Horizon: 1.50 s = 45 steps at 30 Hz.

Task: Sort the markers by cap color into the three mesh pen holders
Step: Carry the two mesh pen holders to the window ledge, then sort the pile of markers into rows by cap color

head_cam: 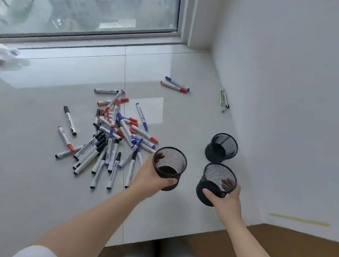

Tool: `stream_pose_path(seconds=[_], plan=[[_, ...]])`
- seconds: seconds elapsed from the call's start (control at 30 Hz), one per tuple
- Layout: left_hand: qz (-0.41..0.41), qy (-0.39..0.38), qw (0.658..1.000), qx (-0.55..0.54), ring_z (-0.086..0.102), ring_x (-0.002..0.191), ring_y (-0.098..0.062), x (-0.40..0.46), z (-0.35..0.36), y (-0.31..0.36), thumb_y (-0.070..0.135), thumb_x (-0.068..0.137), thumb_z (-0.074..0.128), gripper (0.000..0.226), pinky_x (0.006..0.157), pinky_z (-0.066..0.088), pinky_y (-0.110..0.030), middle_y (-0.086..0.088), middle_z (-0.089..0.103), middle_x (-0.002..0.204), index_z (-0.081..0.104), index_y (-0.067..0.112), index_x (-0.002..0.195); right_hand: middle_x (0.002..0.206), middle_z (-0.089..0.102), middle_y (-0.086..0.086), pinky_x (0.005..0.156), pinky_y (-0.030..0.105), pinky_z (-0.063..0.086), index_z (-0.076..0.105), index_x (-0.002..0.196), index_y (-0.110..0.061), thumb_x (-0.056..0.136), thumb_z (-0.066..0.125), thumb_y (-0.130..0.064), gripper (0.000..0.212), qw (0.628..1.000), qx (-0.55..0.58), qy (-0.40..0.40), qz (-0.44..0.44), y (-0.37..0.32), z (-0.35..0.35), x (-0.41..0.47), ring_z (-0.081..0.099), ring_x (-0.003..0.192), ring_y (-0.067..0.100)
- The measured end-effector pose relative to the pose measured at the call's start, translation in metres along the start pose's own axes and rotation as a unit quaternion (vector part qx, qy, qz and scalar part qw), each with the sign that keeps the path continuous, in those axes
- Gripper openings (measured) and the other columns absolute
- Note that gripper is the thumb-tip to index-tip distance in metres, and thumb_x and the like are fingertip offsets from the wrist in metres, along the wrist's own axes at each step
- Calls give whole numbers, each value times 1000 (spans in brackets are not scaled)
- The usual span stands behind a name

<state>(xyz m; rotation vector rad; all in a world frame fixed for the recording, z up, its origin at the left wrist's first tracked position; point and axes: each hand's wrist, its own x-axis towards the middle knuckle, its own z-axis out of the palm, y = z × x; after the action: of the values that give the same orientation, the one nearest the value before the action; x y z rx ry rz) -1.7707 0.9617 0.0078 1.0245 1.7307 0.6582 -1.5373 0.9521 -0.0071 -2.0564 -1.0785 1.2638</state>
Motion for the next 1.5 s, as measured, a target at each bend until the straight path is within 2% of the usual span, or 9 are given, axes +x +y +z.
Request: stream_pose_path(seconds=[0.1, 0.23, 0.33, 0.47, 0.57, 0.7, 1.0, 1.33, 1.5], plan=[[3, 1, 1000, -17, 53, 108, -3, 26, 17, 15, 42, 40, 79, 85, 82, 40, -15, 19, 54, 115, 40, 40, 115, 105, 54, -9, 83, 26, 39, 36, 110, -28, 58, 86, -24, 73, 999, 21, 37, 6, 9, -10, 11, 54, 96, 14], [13, 33, 999, -15, 54, 106, -6, 62, 38, 31, 42, 39, 79, 84, 88, 42, -22, 18, 54, 111, 39, 38, 113, 98, 53, -16, 80, 23, 38, 34, 108, -34, 56, 86, -26, 73, 995, 50, 89, 19, 15, -21, 31, 53, 92, 11], [21, 62, 998, -4, 53, 101, -4, 90, 52, 39, 43, 41, 81, 83, 84, 37, -19, 24, 52, 105, 38, 38, 113, 100, 55, -14, 75, 17, 37, 34, 108, -36, 54, 86, -27, 75, 991, 68, 112, 22, 19, -28, 48, 54, 91, 10], [18, 80, 997, -16, 51, 103, -4, 120, 71, 42, 35, 47, 84, 87, 85, 35, -18, 21, 52, 112, 38, 35, 122, 97, 56, -20, 74, 20, 40, 34, 103, -40, 50, 86, -31, 75, 991, 64, 119, 13, 25, -29, 63, 57, 89, 7], [27, 74, 997, -21, 50, 105, -2, 135, 84, 42, 32, 50, 85, 87, 85, 34, -15, 20, 51, 115, 38, 34, 123, 99, 55, -24, 70, 10, 39, 34, 104, -43, 48, 86, -32, 77, 991, 70, 117, 3, 31, -27, 68, 55, 88, -7], [34, 71, 997, -14, 49, 103, 2, 147, 95, 42, 30, 52, 86, 88, 79, 30, -4, 21, 50, 115, 38, 33, 125, 101, 56, -21, 71, 6, 38, 36, 107, -41, 49, 87, -28, 78, 991, 72, 116, -7, 38, -25, 74, 56, 90, -2], [28, 78, 997, -6, 48, 105, 0, 161, 101, 39, 33, 51, 86, 90, 89, 33, -17, 22, 50, 115, 37, 34, 126, 102, 57, -16, 72, 5, 37, 36, 107, -40, 50, 88, -26, 78, 990, 60, 122, -24, 46, -27, 82, 55, 92, 5], [28, 64, 997, -30, 46, 109, -1, 160, 103, 36, 26, 56, 87, 92, 92, 32, -17, 18, 47, 120, 33, 29, 131, 110, 58, -8, 83, 23, 43, 38, 113, -32, 52, 88, -23, 79, 992, 48, 110, -41, 47, -21, 81, 56, 97, 10], [-22, 26, 999, -15, 37, 128, -8, 148, 94, 36, 18, 69, 80, 108, 99, 30, -24, 8, 34, 143, 6, 28, 147, 110, 58, -4, 84, 28, 46, 43, 116, -23, 55, 86, -20, 75, 995, 30, 99, -13, 48, -23, 82, 57, 99, 14]])
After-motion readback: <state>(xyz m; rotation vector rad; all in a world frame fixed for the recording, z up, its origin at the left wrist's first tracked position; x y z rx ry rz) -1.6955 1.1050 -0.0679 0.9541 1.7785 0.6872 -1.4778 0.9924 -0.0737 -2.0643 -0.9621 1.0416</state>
